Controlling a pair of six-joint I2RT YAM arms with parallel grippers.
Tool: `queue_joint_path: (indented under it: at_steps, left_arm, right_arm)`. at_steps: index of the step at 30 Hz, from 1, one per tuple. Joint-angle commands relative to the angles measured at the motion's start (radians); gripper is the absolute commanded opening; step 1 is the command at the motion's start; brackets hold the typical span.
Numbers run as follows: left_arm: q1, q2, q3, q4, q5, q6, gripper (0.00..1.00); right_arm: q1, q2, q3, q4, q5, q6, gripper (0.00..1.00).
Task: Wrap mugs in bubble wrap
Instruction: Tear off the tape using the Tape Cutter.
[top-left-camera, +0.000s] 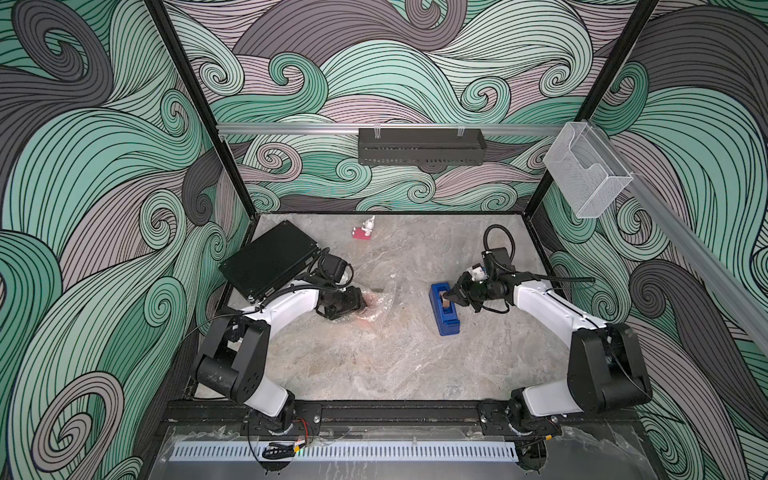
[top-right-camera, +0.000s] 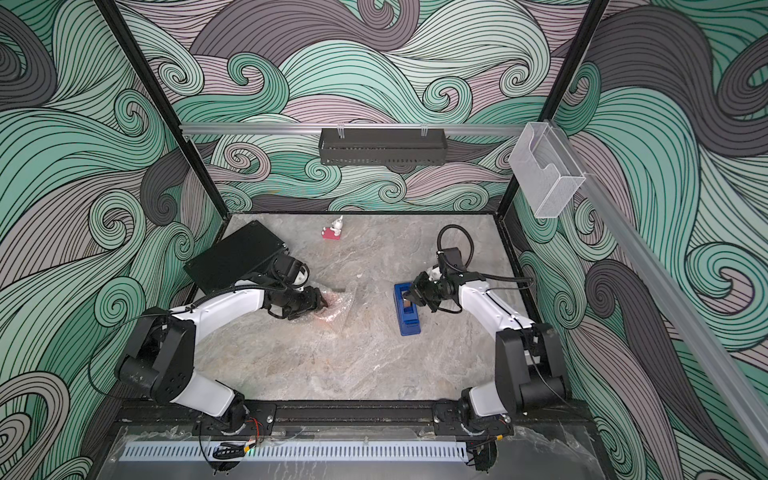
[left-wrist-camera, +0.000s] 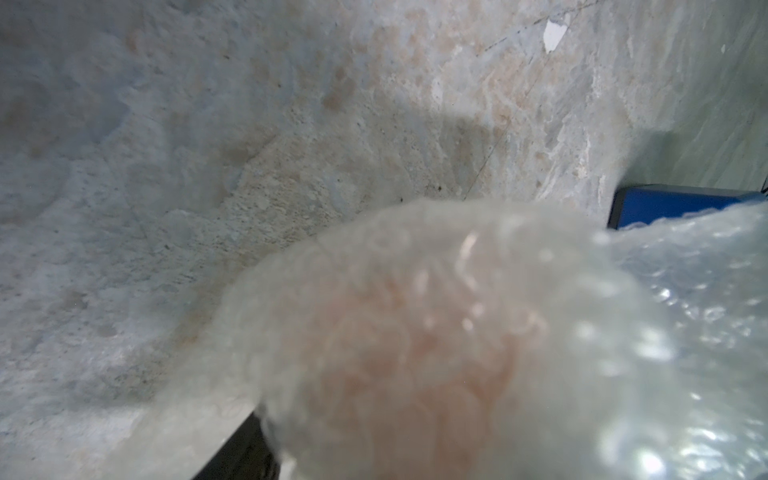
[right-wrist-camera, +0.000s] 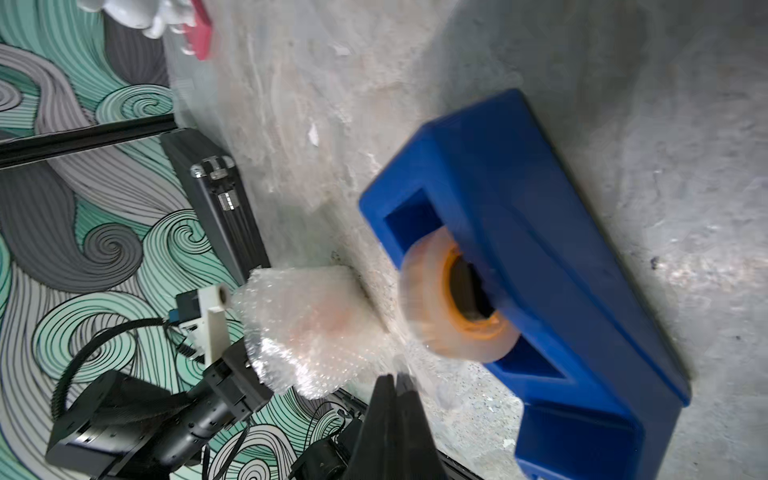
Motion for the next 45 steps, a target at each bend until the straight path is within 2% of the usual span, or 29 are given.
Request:
queue_joint_path:
  at_steps: [1,4,6,9,12,17,28,32,38,41,45]
  left_arm:
    - [0.003,0.008,-0.015,-0.018,0.011,-0.003,0.69]
    - [0.002,0.004,-0.021,-0.012,0.010,-0.006,0.69]
    - [0.002,0.006,-0.029,-0.001,0.012,-0.010,0.69]
    - [0.001,0.016,-0.026,-0.001,0.017,-0.009,0.68]
    - [0.001,0.008,-0.035,0.004,0.017,-0.009,0.69]
    - [0.001,0.003,-0.035,0.002,0.019,-0.009,0.68]
    - [-0.002,-0.004,-0.061,0.023,0.023,-0.013,0.68]
    - [-0.002,-0.004,-0.063,0.026,0.023,-0.013,0.68]
    - [-0.002,-0.012,-0.071,0.025,0.017,-0.014,0.68]
    - [-0.004,-0.012,-0.066,0.022,0.019,-0.017,0.68]
    - [-0.005,-0.020,-0.062,0.010,0.011,-0.013,0.68]
  right_arm:
    - [0.036,-0.124,0.038,-0.061,0.015,0.016,0.00]
    - [0.050,-0.245,-0.030,-0.066,0.092,0.068,0.00]
    - [0.044,-0.219,-0.103,-0.061,0.099,0.078,0.00]
    - [0.053,-0.153,-0.116,-0.080,0.040,0.065,0.00]
    - [0.052,-0.212,-0.129,-0.089,0.104,0.070,0.00]
    - [0.048,-0.268,-0.129,-0.171,0.110,0.064,0.00]
    - [0.049,-0.411,-0.276,-0.237,0.115,0.112,0.00]
    - [0.048,-0.358,-0.324,-0.174,0.122,0.113,0.00]
    - [0.045,-0.171,-0.386,-0.050,0.204,0.080,0.00]
    - [0.046,-0.061,-0.346,-0.051,0.242,0.045,0.00]
    - [0.047,-0.079,-0.326,-0.044,0.240,0.015,0.00]
